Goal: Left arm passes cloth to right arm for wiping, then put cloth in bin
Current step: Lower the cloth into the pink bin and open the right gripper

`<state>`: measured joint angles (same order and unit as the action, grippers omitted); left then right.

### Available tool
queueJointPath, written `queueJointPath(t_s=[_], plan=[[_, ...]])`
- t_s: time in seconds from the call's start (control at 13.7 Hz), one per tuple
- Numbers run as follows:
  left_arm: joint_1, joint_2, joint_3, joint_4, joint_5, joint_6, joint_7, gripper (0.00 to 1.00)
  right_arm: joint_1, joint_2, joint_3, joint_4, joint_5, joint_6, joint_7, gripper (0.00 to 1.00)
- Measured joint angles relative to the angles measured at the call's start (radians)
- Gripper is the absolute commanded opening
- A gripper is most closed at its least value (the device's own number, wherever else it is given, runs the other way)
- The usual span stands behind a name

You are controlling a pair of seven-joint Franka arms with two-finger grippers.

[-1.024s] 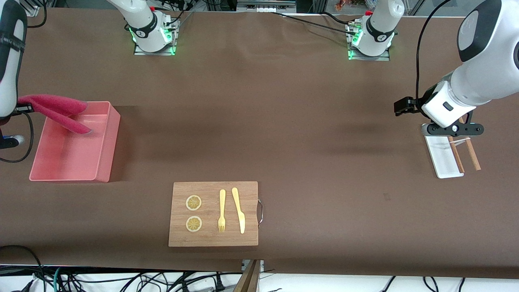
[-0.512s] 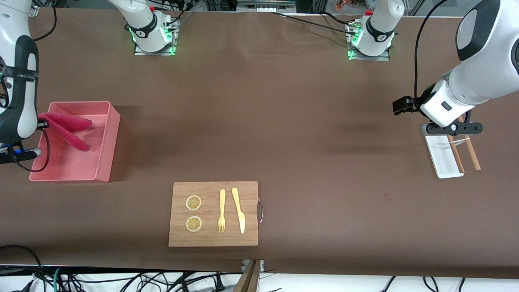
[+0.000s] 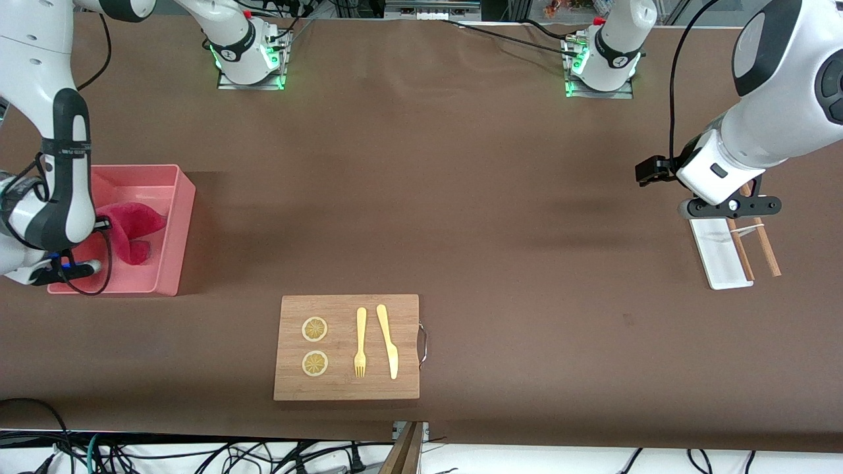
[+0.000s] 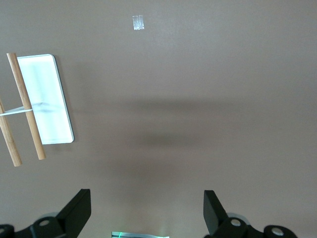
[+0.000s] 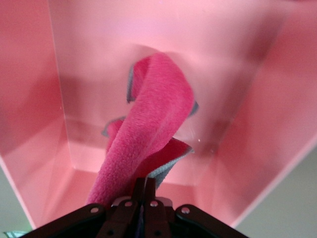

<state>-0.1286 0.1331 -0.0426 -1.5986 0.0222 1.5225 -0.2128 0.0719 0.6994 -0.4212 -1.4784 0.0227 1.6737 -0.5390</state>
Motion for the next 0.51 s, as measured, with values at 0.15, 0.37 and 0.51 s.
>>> queueJointPath(t_s=[0.15,0.37,0.51], plan=[[-0.007,0.000,-0.002,0.001,0.000,-0.003,-0.011,1.00,0.000,0.011,0.005,-0.007,0.019,0.013,0.000,0.85],[-0.010,0.000,-0.006,0.001,0.000,-0.007,-0.021,1.00,0.000,0.014,0.006,-0.006,0.023,0.016,0.000,1.00],[-0.011,0.000,-0.007,0.002,0.000,-0.007,-0.022,1.00,-0.001,0.009,0.003,-0.001,0.023,0.016,0.000,1.00]])
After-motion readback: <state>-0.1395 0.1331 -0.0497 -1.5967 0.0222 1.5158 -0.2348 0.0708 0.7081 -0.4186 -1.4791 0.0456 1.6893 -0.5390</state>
